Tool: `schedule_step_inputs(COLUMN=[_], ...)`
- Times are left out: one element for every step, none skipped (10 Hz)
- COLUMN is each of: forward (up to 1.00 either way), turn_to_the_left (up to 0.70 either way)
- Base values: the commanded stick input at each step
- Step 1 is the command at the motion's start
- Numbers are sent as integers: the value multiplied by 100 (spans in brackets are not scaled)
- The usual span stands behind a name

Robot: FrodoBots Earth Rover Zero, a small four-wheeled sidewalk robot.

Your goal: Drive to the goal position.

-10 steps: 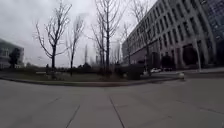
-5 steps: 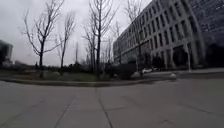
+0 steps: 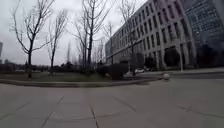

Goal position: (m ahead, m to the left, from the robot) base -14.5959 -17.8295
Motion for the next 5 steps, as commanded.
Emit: schedule_step_inputs(forward=[70, 70, 70, 70, 70], turn_to_the_left=[-14, -14, -14, -14, -14])
